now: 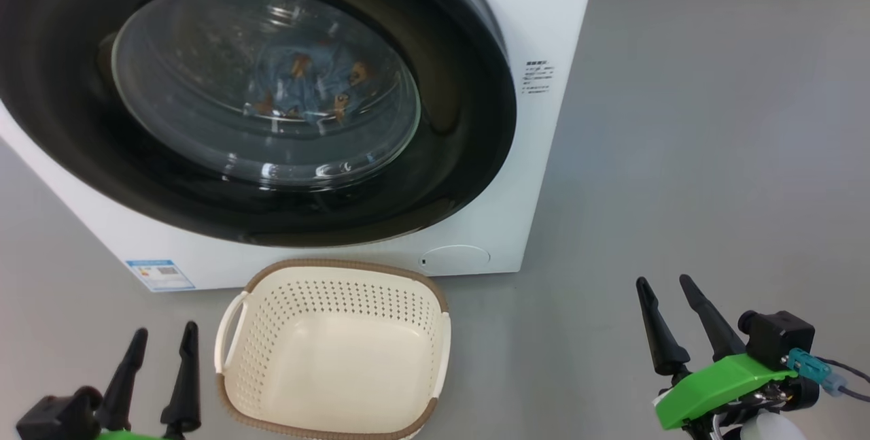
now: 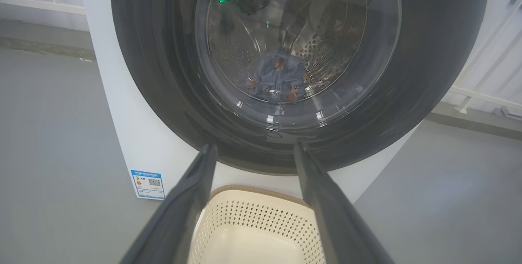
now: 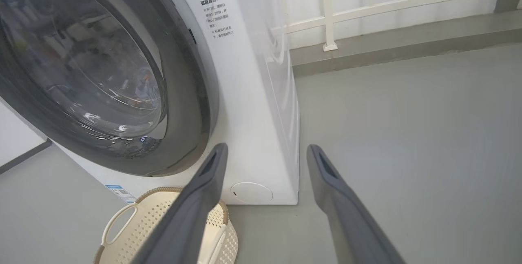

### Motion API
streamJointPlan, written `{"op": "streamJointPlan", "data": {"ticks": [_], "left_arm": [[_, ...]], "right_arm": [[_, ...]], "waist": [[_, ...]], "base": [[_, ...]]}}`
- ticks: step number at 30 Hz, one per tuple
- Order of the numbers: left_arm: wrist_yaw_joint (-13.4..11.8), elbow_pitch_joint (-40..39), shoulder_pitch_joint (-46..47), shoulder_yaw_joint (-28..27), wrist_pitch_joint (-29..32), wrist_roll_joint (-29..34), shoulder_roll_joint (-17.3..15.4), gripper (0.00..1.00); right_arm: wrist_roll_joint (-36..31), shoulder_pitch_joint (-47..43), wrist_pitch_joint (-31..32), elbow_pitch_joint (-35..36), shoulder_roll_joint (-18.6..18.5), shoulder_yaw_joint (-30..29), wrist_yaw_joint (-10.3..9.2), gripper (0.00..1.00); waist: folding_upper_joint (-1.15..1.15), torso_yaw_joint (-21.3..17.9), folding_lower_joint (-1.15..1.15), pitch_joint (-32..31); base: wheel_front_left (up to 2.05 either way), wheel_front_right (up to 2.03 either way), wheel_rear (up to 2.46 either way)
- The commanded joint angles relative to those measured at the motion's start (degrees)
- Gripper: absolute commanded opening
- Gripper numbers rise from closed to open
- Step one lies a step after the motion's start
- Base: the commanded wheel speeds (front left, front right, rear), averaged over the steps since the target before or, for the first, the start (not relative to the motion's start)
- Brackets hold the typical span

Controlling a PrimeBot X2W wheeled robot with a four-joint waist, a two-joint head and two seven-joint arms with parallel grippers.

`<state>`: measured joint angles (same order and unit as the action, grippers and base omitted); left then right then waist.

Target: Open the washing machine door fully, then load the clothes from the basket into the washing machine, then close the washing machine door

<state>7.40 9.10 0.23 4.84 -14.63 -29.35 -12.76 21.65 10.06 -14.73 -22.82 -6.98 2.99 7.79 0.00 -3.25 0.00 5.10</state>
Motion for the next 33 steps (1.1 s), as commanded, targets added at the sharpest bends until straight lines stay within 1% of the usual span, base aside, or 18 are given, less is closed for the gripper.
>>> {"op": "streamJointPlan", "data": {"ticks": [1,13,33], "left_arm": [[0.1,-1.0,0.0,-2.5,-0.4,0.6,-1.4,1.00],[0.1,-1.1,-1.5,-4.3,-0.4,1.2,-1.5,1.00],[0.1,-2.1,-1.5,-4.0,-0.4,0.8,-1.4,1.00]], "right_arm": [[-0.1,-0.6,-0.3,1.6,-0.4,1.2,-0.31,1.00],[-0.2,-2.3,-0.3,2.2,-1.1,0.0,-0.31,1.00],[-0.6,-2.1,-0.3,2.8,-0.5,-0.8,-0.31,1.00]], "waist": [[0.00,-1.0,0.00,-0.7],[0.00,-2.8,0.00,-1.2],[0.00,-2.5,0.00,-0.6]], "base": [[0.00,0.00,0.00],[0.00,0.00,0.00],[0.00,0.00,0.00]]}}
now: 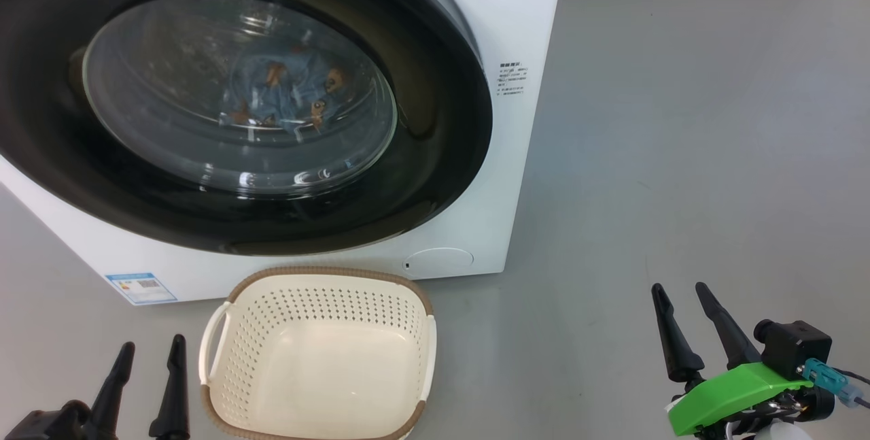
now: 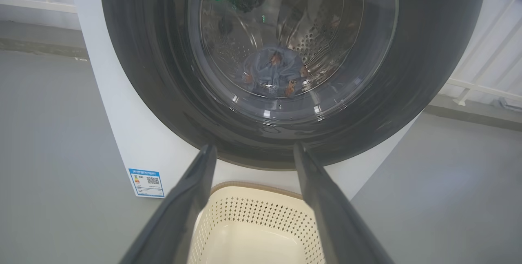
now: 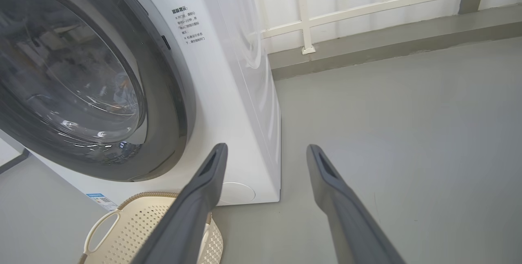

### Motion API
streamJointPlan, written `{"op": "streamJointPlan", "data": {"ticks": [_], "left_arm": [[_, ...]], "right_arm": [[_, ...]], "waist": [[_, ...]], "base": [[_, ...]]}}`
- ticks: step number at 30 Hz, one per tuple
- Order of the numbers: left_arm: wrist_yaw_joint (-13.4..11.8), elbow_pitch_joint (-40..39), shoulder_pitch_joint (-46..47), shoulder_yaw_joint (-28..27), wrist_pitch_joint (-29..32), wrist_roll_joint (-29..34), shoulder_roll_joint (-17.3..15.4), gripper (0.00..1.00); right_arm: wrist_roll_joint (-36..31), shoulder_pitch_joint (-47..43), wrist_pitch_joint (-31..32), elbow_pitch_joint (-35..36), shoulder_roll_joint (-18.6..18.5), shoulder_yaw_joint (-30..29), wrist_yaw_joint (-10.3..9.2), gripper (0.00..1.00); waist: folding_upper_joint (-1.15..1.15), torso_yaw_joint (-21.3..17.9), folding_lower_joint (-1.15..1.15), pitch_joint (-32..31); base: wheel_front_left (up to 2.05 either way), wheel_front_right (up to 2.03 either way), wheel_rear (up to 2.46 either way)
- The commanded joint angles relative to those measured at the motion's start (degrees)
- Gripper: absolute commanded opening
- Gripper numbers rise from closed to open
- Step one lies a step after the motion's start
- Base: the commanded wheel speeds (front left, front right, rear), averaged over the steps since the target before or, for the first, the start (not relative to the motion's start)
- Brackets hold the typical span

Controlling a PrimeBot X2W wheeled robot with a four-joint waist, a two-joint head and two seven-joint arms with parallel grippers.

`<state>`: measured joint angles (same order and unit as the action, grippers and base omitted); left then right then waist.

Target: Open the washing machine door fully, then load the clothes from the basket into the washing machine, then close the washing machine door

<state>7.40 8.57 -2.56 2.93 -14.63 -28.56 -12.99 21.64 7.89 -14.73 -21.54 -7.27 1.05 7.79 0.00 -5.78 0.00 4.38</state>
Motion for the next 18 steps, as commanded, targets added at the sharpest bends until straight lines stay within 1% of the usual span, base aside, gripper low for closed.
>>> {"op": "streamJointPlan", "data": {"ticks": [1,6,7,9,13,16,18], "left_arm": [[0.1,-1.5,1.3,-2.0,-0.4,-0.1,-1.3,1.00],[0.1,-1.7,1.7,-1.6,-0.4,-0.8,-1.6,1.00],[0.0,-0.1,0.1,0.4,0.0,-0.8,-0.2,0.00],[0.0,1.1,0.0,0.6,0.1,-0.9,0.5,0.00],[-0.1,3.9,-0.1,1.6,0.1,-0.8,3.1,0.00],[-0.1,3.9,0.0,1.5,0.5,-2.2,3.4,0.00],[-0.1,3.9,0.1,1.4,0.8,-3.2,3.4,0.00]], "right_arm": [[-0.6,0.1,-0.3,1.5,-0.2,1.1,-0.31,1.00],[-0.6,0.4,-0.3,1.6,0.0,1.0,-0.31,1.00],[0.0,0.0,0.0,0.1,0.1,0.0,0.00,0.00],[0.1,0.0,0.0,-1.2,0.4,0.1,0.01,0.00],[0.0,-1.1,0.1,-4.1,1.3,0.1,0.02,0.00],[1.5,-1.2,0.5,-4.0,1.4,0.0,0.01,0.00],[2.7,-1.2,0.9,-3.8,1.5,-0.2,0.01,0.00]], "waist": [[0.00,0.0,0.00,0.2],[0.00,0.0,0.00,0.6],[0.00,0.0,0.00,0.6],[0.00,0.0,0.00,0.6],[0.00,0.0,0.00,0.6],[0.00,0.1,-0.01,0.5],[0.00,0.2,-0.07,0.4]], "base": [[0.00,0.00,0.00],[0.00,0.00,0.00],[0.00,0.00,0.00],[0.00,0.00,0.00],[0.00,0.00,0.00],[0.00,0.00,0.00],[0.00,0.00,0.00]]}}
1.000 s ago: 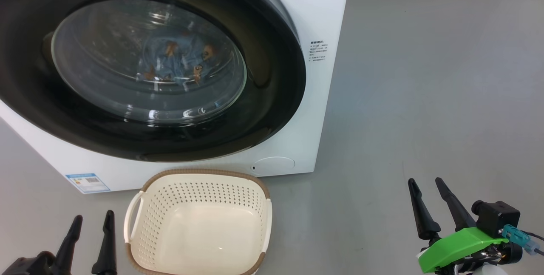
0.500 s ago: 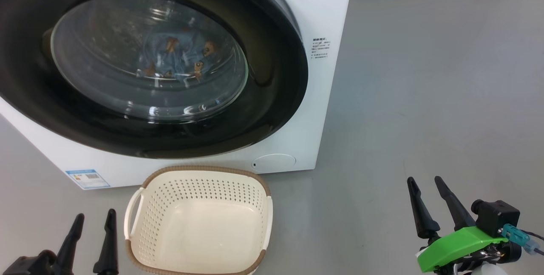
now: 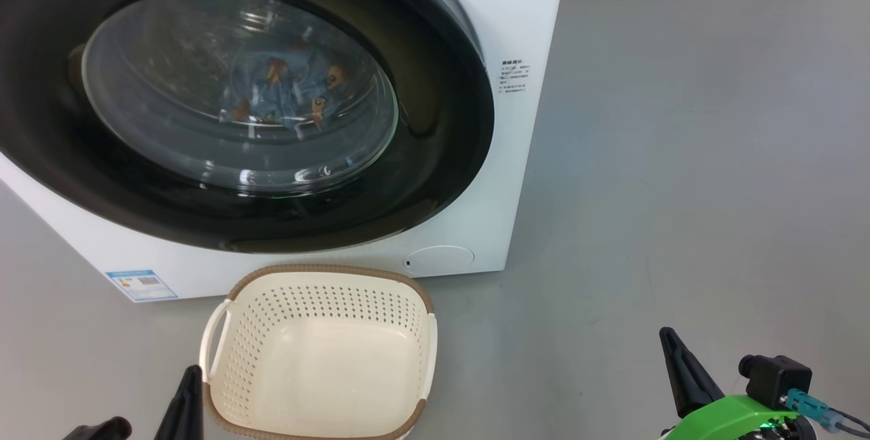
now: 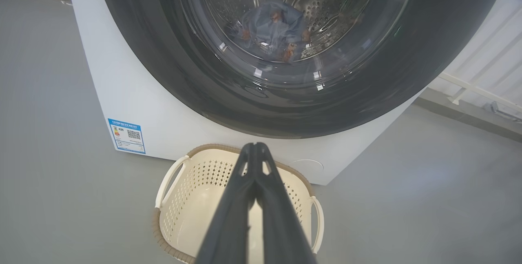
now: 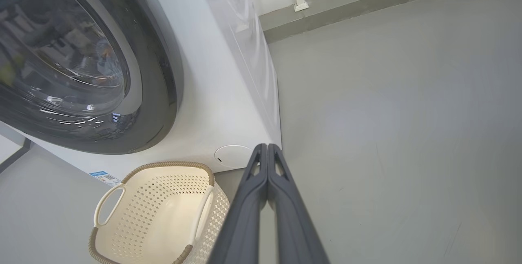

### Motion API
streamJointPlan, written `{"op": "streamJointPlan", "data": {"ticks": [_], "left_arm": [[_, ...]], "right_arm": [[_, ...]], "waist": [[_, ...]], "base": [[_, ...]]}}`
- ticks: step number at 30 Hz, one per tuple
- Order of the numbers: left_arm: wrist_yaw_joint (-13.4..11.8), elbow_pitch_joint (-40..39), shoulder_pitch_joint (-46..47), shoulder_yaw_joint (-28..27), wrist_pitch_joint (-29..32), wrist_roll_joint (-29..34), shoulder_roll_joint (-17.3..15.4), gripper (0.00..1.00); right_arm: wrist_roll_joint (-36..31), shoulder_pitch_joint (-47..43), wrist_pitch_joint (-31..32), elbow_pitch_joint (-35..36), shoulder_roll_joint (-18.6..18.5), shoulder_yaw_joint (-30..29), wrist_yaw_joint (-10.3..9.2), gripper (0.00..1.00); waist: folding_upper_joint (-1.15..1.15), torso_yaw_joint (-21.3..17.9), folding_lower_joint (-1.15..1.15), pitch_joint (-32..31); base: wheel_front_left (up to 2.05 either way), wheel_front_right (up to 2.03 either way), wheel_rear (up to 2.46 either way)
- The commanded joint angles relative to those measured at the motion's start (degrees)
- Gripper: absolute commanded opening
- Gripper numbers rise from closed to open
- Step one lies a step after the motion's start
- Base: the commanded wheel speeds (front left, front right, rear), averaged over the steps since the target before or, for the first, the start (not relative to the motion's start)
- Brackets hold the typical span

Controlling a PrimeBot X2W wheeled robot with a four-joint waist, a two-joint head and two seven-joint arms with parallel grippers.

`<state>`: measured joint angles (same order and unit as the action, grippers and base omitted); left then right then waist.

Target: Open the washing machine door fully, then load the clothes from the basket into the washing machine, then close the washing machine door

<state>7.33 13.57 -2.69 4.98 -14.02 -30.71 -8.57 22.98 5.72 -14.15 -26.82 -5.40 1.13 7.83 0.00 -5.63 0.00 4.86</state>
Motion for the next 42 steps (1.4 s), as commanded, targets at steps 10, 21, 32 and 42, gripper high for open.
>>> {"op": "streamJointPlan", "data": {"ticks": [10,21,32,42], "left_arm": [[0.0,-0.8,1.0,-1.3,1.7,-6.2,-0.6,0.00],[0.0,-0.5,1.9,-2.1,3.4,-11.9,-0.1,0.00],[0.0,-0.4,2.6,-3.0,5.1,-17.6,0.4,0.00],[0.1,-0.4,3.3,-3.8,6.8,-22.6,0.9,0.00]], "right_arm": [[7.0,0.9,1.9,2.4,-0.2,-0.8,-0.05,0.00],[13.2,0.9,3.8,3.4,0.1,-1.5,-0.08,0.00],[19.4,0.8,5.7,4.4,0.4,-2.2,-0.11,0.00],[25.0,0.8,7.4,5.4,0.6,-2.8,-0.13,0.00]], "waist": [[0.00,0.5,0.00,-0.4],[0.00,1.0,0.00,-0.9],[0.00,1.6,0.00,-1.3],[0.00,2.0,0.00,-1.7]], "base": [[0.00,0.00,0.00],[0.00,0.00,0.00],[0.00,0.00,0.00],[0.00,0.00,0.00]]}}
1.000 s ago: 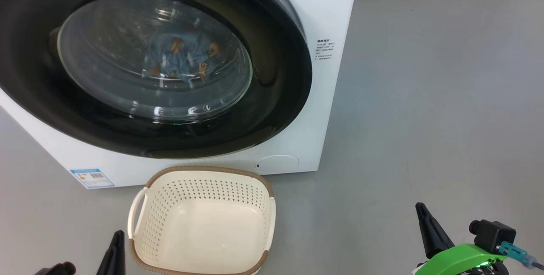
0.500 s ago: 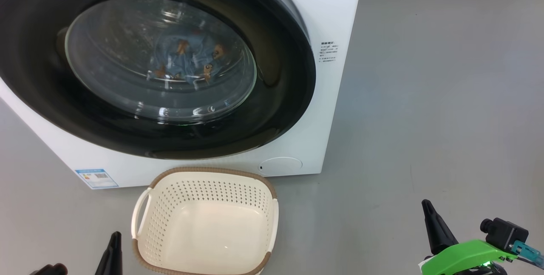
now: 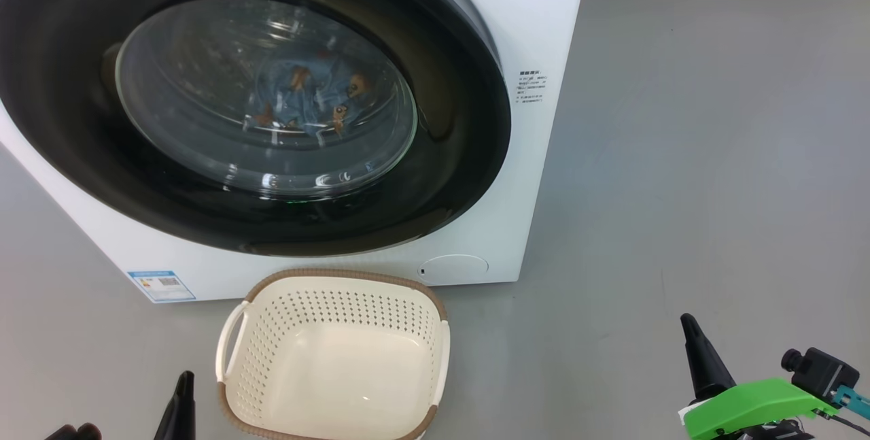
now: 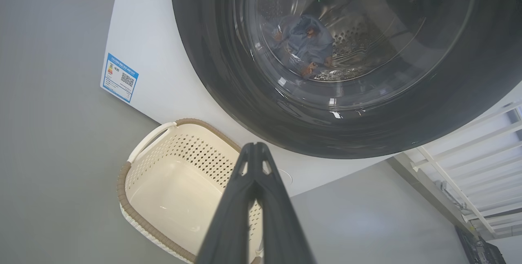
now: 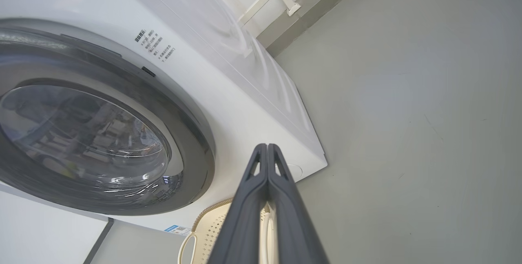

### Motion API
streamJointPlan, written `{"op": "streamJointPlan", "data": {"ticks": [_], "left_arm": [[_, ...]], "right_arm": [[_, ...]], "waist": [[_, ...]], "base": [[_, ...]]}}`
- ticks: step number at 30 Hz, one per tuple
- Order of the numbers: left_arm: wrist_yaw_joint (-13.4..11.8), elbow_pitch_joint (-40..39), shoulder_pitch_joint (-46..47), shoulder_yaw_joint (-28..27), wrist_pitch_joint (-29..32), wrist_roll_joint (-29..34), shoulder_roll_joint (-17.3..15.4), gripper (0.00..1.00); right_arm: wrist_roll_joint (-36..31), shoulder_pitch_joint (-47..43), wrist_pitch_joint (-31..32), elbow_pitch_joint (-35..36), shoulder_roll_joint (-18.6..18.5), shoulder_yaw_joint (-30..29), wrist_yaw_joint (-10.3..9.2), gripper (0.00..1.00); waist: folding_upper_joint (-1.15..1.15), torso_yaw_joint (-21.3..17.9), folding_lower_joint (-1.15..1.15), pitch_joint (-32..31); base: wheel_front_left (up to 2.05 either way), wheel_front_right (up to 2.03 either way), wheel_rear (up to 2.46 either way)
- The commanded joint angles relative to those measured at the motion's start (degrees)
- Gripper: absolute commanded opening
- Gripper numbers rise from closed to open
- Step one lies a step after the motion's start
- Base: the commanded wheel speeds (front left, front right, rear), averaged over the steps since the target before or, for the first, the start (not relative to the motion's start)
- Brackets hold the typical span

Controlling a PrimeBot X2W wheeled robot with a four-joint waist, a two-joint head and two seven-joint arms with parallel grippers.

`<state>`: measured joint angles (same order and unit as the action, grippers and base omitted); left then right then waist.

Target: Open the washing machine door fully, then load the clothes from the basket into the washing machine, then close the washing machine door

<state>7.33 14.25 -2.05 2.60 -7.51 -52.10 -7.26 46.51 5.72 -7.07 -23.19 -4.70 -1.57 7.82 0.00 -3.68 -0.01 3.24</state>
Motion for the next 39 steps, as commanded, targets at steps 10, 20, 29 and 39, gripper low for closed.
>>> {"op": "streamJointPlan", "data": {"ticks": [10,20,29,39], "left_arm": [[0.1,-1.0,3.4,-2.3,1.9,-6.3,0.1,0.00],[0.1,-0.9,4.0,-3.0,3.4,-10.9,0.5,0.00],[0.1,-0.8,4.6,-3.8,4.9,-15.4,1.0,0.00],[0.1,-0.7,5.3,-4.7,6.6,-20.4,1.6,0.00]], "right_arm": [[7.1,0.8,2.0,2.7,0.1,-0.7,-0.15,0.00],[12.1,0.7,3.5,3.5,0.4,-1.3,-0.17,0.00],[17.2,0.7,5.0,4.4,0.6,-1.9,-0.20,0.00],[22.8,0.6,6.7,5.3,0.8,-2.5,-0.22,0.00]], "waist": [[0.00,0.5,0.01,-0.4],[0.00,0.9,0.01,-0.8],[0.00,1.3,0.01,-1.1],[0.00,1.8,0.01,-1.5]], "base": [[0.00,0.00,0.00],[0.00,0.00,0.00],[0.00,0.00,0.00],[0.00,0.00,0.00]]}}
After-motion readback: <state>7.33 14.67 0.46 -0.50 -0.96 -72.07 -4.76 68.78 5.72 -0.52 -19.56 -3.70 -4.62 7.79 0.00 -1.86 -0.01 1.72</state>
